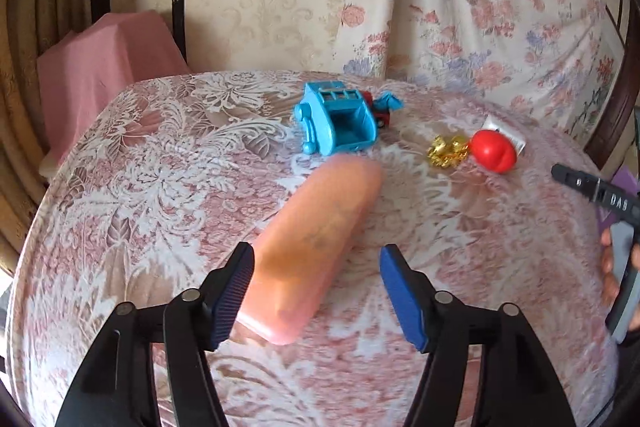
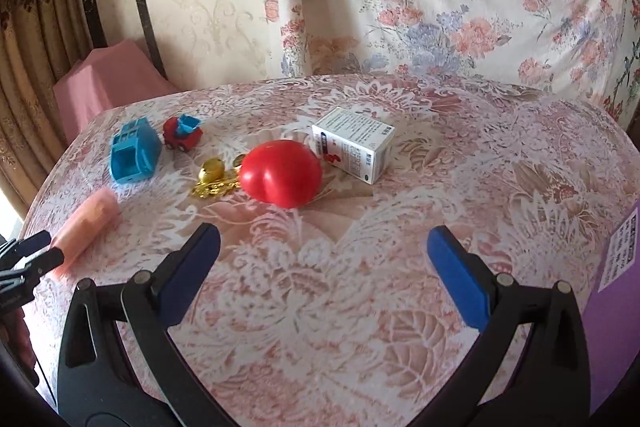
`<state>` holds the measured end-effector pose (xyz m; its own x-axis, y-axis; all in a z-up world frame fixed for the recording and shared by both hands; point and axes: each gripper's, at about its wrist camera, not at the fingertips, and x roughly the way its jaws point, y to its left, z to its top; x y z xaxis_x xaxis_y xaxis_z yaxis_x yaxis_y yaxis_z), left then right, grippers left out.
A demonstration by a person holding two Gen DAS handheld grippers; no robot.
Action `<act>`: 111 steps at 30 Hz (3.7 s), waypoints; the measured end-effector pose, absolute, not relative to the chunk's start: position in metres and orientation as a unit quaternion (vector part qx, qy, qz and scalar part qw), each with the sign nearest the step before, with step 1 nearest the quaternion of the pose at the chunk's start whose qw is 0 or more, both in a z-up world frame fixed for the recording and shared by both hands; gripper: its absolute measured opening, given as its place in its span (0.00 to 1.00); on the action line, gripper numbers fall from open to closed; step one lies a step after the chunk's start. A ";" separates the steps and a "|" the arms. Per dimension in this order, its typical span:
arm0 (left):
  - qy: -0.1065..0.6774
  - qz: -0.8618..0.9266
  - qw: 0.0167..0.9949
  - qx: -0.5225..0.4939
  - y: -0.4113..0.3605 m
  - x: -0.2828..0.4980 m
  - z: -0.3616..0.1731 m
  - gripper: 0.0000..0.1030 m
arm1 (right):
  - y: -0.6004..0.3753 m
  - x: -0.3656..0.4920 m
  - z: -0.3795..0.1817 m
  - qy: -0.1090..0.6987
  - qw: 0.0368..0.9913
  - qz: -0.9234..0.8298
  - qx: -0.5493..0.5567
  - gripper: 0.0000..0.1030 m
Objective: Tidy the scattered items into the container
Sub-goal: 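Grasp the orange soap bar with the left tool while the right tool grasps the white box, then lift the soap bar and white box and carry them toward the purple box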
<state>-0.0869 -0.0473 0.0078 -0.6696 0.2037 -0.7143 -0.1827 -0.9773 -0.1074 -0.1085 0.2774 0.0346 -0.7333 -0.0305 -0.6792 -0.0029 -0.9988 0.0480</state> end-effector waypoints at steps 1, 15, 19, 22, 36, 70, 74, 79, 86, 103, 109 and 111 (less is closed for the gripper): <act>-0.011 0.913 0.105 -0.393 -0.048 -0.088 0.007 0.68 | 0.280 -0.112 0.034 -0.025 0.003 -0.931 0.365 1.00; -0.034 0.903 0.114 -0.414 -0.057 -0.097 -0.014 0.58 | 0.317 -0.178 0.034 -0.066 -0.067 -0.927 0.363 1.00; -0.046 0.897 0.121 -0.422 -0.058 -0.102 -0.017 0.58 | 0.314 -0.194 0.022 -0.030 -0.070 -0.917 0.391 1.00; -0.048 0.897 0.119 -0.423 -0.055 -0.104 -0.017 0.56 | 0.312 -0.206 0.013 -0.003 -0.073 -0.908 0.412 1.00; -0.050 0.902 0.111 -0.415 -0.046 -0.107 -0.018 0.51 | 0.300 -0.230 0.008 -0.003 0.010 -0.915 0.404 0.54; -0.085 0.906 0.078 -0.408 -0.031 -0.094 -0.019 0.47 | 0.245 -0.129 -0.011 -0.036 0.025 -0.900 0.434 0.41; -0.086 0.907 0.076 -0.406 -0.031 -0.093 -0.018 0.47 | 0.248 -0.124 -0.010 -0.048 0.026 -0.901 0.429 0.41; -0.089 0.905 0.087 -0.407 -0.022 -0.088 -0.016 0.47 | 0.247 -0.108 -0.008 -0.052 0.030 -0.902 0.428 0.41; -0.095 0.903 0.102 -0.407 -0.001 -0.073 -0.009 0.47 | 0.242 -0.074 -0.011 -0.062 0.040 -0.900 0.430 0.41; -0.080 0.900 0.086 -0.420 0.032 -0.050 -0.016 0.49 | 0.231 -0.041 -0.016 -0.053 0.036 -0.904 0.422 0.42; -0.057 0.906 0.077 -0.413 0.036 -0.044 -0.014 0.50 | 0.228 -0.040 -0.014 -0.044 0.021 -0.908 0.416 0.50; -0.052 0.908 0.076 -0.410 0.036 -0.043 -0.014 0.49 | 0.226 -0.040 -0.014 -0.042 0.020 -0.909 0.414 0.50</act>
<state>-0.0425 0.0365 -0.0139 -0.6528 0.1814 -0.7355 -0.0962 -0.9829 -0.1571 -0.0404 0.2261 -0.0138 -0.6563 -0.0705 -0.7512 0.0015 -0.9957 0.0921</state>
